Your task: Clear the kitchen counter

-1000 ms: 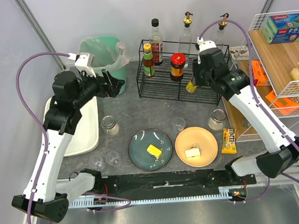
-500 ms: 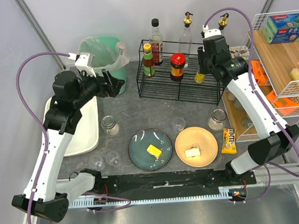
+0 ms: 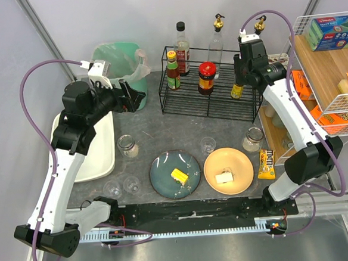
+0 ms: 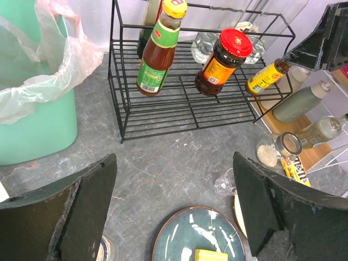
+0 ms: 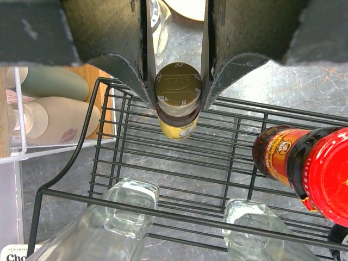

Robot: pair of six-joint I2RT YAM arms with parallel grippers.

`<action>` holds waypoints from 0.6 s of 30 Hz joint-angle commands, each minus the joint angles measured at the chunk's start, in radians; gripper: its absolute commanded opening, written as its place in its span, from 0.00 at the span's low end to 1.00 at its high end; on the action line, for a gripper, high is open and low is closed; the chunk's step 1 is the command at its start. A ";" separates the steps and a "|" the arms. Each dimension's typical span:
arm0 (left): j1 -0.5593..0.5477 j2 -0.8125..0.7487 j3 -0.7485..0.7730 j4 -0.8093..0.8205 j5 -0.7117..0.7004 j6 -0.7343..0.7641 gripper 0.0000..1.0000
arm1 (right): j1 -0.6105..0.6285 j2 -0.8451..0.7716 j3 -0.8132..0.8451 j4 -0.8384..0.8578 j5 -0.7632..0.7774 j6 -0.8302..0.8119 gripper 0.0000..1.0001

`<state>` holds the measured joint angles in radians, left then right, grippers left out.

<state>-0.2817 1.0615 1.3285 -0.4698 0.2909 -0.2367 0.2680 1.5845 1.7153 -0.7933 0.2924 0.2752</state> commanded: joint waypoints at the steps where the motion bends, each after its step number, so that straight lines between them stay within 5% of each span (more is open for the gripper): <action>1: -0.001 -0.003 0.037 0.019 -0.006 0.023 0.92 | -0.012 0.009 0.017 0.074 -0.006 -0.021 0.08; 5: -0.001 -0.005 0.034 0.016 -0.007 0.023 0.92 | -0.013 0.026 0.020 0.072 0.004 -0.030 0.16; 18: -0.001 -0.011 0.032 0.010 -0.010 0.022 0.92 | -0.015 0.025 0.020 0.081 -0.001 -0.048 0.63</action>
<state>-0.2817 1.0615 1.3285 -0.4767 0.2893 -0.2367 0.2573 1.6188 1.7157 -0.7410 0.2897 0.2432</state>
